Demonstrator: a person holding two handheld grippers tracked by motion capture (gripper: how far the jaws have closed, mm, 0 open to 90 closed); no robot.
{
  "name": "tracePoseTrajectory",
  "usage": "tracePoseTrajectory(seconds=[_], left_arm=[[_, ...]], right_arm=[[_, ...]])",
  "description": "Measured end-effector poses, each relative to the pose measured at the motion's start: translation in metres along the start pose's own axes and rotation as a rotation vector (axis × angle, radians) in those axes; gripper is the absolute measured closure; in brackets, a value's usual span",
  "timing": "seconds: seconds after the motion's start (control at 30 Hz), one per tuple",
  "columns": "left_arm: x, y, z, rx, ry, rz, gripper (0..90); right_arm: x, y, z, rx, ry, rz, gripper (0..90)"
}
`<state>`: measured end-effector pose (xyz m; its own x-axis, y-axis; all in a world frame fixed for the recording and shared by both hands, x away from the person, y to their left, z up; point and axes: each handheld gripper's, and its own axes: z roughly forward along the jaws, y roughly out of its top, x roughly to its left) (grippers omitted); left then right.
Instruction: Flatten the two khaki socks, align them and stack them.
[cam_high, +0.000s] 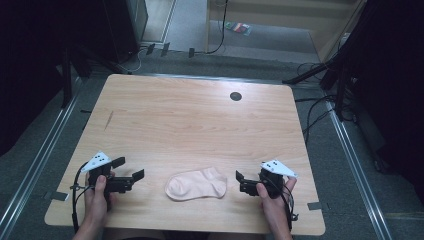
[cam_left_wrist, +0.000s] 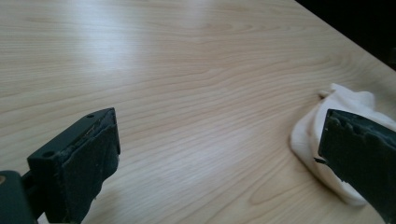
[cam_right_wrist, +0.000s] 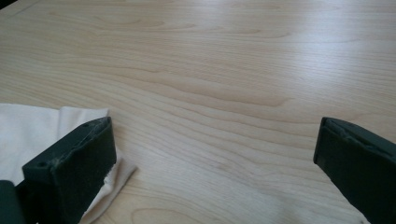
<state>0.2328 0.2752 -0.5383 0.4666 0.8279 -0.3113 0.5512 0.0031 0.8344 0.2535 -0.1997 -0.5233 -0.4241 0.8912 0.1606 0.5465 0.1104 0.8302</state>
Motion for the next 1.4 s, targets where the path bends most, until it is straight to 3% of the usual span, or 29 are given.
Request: tracePoseTrajectory(seconds=[0.23,0.53,0.83,1.0,1.13,1.4], left_arm=[[0.018,-0.005,-0.014,-0.001,0.058,0.008,0.0],[0.045,-0.012,-0.039,-0.017,0.125,-0.026,0.0],[0.066,-0.018,-0.06,-0.029,0.183,-0.017,0.0],[0.07,-0.019,-0.06,-0.042,0.175,-0.039,0.0],[0.07,-0.02,-0.055,-0.044,0.169,-0.045,0.0],[0.069,-0.021,-0.052,-0.04,0.181,-0.039,0.0]], right_arm=[[-0.015,-0.003,-0.004,0.004,-0.029,0.022,0.0],[-0.036,-0.01,-0.012,0.005,-0.082,0.037,0.0],[-0.062,-0.021,-0.026,0.005,-0.127,0.058,0.0],[-0.078,-0.03,-0.038,0.009,-0.167,0.043,0.0],[-0.089,-0.035,-0.047,-0.038,-0.174,0.106,0.0],[-0.083,-0.036,-0.039,-0.018,-0.209,0.096,0.0]])
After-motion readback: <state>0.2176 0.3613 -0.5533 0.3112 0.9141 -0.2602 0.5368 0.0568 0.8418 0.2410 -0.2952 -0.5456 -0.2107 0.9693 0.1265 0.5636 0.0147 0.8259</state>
